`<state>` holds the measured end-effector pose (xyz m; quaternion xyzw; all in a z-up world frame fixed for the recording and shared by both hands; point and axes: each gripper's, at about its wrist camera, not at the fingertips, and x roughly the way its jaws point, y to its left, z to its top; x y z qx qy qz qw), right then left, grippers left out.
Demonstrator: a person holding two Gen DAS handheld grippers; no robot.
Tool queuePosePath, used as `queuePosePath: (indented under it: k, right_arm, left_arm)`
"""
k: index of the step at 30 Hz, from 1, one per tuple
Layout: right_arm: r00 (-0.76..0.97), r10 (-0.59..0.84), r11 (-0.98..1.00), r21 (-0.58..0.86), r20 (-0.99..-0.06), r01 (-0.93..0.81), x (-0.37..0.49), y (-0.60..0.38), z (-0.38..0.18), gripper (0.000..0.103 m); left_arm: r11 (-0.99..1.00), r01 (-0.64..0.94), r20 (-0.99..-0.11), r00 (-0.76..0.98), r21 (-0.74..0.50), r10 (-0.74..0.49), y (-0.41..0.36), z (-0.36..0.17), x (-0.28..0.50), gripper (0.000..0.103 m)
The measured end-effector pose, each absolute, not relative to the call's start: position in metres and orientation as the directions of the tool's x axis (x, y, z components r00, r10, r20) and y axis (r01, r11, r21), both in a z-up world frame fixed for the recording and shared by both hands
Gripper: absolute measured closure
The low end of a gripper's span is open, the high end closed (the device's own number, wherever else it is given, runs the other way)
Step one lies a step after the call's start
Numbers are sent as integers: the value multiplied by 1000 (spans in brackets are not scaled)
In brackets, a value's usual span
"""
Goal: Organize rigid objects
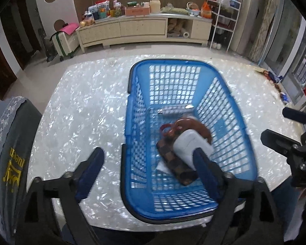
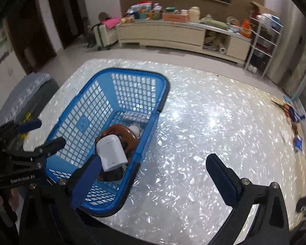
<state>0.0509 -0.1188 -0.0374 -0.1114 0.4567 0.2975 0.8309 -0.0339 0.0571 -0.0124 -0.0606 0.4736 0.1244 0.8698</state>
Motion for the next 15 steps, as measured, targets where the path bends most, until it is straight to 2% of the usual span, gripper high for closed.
queuePosePath:
  k: [4,9,12,15]
  right_arm:
    - [429,413,838,150,-804,-525,45,-132,-29,0]
    - [475,371,866,113,-798,-487,32,-143,-21,0]
    - [488,352,877,98,-799,-471,26,-151,-19,0]
    - [493,347,881,98,-798,-462,26,-156,-23,0]
  left_arm:
    - [970,-243,-832,537,1,135,39,-3,-37,8]
    - [968,-252,-821,554,-5,140,26,5,-42,7]
    - [966,-260,-814,564,-10,143,22,12,-44,0]
    - [968,-250,-800,584,-13,140,16,22,-48,0]
